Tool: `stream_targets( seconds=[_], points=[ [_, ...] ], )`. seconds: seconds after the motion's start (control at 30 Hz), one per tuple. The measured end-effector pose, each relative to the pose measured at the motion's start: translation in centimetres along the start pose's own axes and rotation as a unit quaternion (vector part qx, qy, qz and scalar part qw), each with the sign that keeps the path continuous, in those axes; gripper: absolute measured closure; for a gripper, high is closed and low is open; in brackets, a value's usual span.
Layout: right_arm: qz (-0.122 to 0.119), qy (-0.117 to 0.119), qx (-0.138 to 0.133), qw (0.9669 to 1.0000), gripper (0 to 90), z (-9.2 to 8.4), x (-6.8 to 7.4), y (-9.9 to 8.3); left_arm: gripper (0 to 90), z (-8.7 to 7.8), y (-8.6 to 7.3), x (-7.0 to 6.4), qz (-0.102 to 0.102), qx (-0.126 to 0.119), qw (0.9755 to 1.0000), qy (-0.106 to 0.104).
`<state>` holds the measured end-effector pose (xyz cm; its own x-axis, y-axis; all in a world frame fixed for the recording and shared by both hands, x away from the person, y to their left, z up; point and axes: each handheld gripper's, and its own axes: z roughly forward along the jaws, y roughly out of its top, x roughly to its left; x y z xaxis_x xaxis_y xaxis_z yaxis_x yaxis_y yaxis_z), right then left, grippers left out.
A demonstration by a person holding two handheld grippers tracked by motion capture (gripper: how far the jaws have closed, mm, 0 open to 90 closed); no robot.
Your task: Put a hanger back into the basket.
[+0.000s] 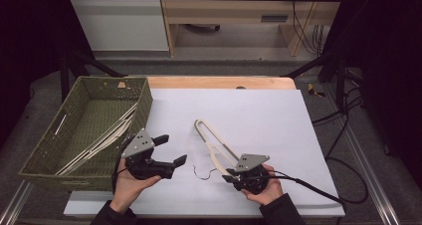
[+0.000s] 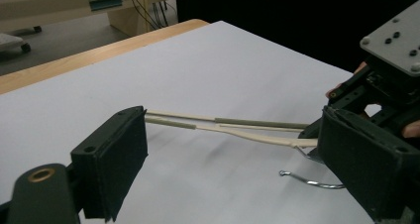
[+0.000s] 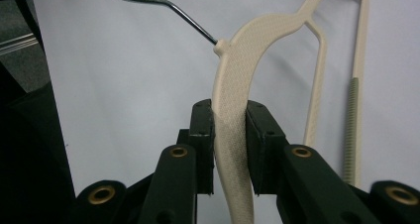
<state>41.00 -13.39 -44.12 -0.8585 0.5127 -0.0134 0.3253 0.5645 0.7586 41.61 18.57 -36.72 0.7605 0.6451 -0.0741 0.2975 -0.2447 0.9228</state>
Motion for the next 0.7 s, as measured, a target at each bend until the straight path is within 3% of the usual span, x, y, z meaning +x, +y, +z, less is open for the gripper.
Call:
stream_targets(
  seconds=[0.27, 0.7],
  points=[
    [0.005, -0.008, -0.01, 0.9999, 76.7, -1.0, -0.4, 0.1, 14.0, 0.0, -0.3, 0.5, 0.001, 0.01, 0.9999, 0.011],
    [0.016, -0.03, -0.018, 0.9992, 78.3, -2.2, -1.1, 0.4, 13.5, 0.1, -0.6, 0.9, 0.005, 0.013, 0.9999, 0.009]
  ],
)
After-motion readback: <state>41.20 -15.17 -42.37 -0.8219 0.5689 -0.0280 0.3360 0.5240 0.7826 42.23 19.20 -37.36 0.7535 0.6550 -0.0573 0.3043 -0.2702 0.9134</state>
